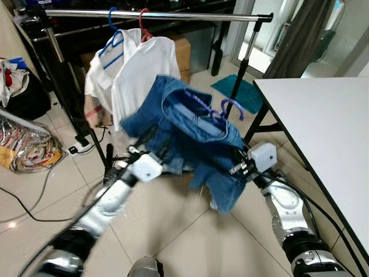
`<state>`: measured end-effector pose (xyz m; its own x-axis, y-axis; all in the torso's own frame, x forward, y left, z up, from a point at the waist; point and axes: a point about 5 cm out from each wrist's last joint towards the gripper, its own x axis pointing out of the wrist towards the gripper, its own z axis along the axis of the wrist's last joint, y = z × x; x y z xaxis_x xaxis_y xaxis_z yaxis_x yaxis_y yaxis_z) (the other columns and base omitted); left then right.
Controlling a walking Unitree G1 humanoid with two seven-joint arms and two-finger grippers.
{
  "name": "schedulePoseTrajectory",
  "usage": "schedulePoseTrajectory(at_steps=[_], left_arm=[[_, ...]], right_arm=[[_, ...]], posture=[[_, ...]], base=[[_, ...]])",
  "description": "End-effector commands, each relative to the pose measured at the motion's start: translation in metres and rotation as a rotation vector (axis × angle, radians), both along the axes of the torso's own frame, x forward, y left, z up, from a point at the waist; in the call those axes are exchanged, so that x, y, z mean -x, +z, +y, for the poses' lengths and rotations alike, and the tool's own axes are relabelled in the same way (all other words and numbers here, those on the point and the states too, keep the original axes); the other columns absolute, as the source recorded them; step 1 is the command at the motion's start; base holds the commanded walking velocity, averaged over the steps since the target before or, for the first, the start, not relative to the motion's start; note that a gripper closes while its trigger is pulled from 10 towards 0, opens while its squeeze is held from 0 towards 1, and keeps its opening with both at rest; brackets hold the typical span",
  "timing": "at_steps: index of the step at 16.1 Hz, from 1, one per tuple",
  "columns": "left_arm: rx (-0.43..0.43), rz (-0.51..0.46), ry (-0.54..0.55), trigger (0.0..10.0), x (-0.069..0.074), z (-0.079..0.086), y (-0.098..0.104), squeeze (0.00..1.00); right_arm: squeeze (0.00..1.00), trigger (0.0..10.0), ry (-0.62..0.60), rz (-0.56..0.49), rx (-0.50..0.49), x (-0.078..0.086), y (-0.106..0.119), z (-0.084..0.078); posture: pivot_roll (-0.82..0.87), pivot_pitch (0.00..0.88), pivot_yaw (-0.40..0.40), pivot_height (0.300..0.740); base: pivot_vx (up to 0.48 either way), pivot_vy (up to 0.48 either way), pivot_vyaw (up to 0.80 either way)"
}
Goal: Hang hanger
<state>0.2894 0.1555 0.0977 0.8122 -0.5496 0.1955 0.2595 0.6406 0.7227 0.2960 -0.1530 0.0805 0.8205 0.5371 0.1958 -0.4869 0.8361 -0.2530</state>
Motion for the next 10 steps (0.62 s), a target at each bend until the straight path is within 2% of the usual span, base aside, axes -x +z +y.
schedulePoseTrajectory(at_steps=[1, 3, 5, 8, 9, 10], left_arm=[[-0.079, 0.037, -0.054, 10.0, 0.01, 0.007, -0.009, 0.0], [-0.1, 0.059, -0.07, 10.0, 0.014, 0.011, -0.013, 0.0], [-0.112, 0.119, -0.101, 10.0, 0.025, 0.014, -0.023, 0.0], [-0.131, 0.147, -0.144, 10.0, 0.038, 0.01, -0.032, 0.0], [-0.157, 0.147, -0.153, 10.0, 0.042, 0.012, -0.035, 0.64], [-0.178, 0.159, -0.161, 10.0, 0.046, 0.016, -0.039, 1.0]], right_arm=[[0.0, 10.0, -0.008, -0.027, 0.012, 0.003, 0.001, -0.011], [0.0, 10.0, 0.006, -0.018, 0.04, 0.005, -0.002, -0.013], [0.0, 10.0, 0.03, 0.002, 0.116, 0.01, -0.01, -0.018], [0.0, 10.0, 0.033, 0.007, 0.15, 0.012, -0.012, -0.025], [0.0, 10.0, 0.041, 0.007, 0.164, 0.014, -0.013, -0.027], [0.0, 10.0, 0.053, 0.008, 0.183, 0.016, -0.014, -0.03]], posture=[[0.28, 0.0, 0.0, 0.74], [0.28, 0.0, 0.002, 0.74], [0.28, 0.0, 0.002, 0.74], [0.29, 0.0, 0.0, 0.74], [0.29, 0.0, -0.001, 0.74], [0.29, 0.0, -0.002, 0.74]], base=[[0.0, 0.0, 0.0], [0.0, 0.0, 0.0], [0.0, 0.0, 0.0], [0.0, 0.0, 0.0], [0.0, 0.0, 0.0], [0.0, 0.0, 0.0]])
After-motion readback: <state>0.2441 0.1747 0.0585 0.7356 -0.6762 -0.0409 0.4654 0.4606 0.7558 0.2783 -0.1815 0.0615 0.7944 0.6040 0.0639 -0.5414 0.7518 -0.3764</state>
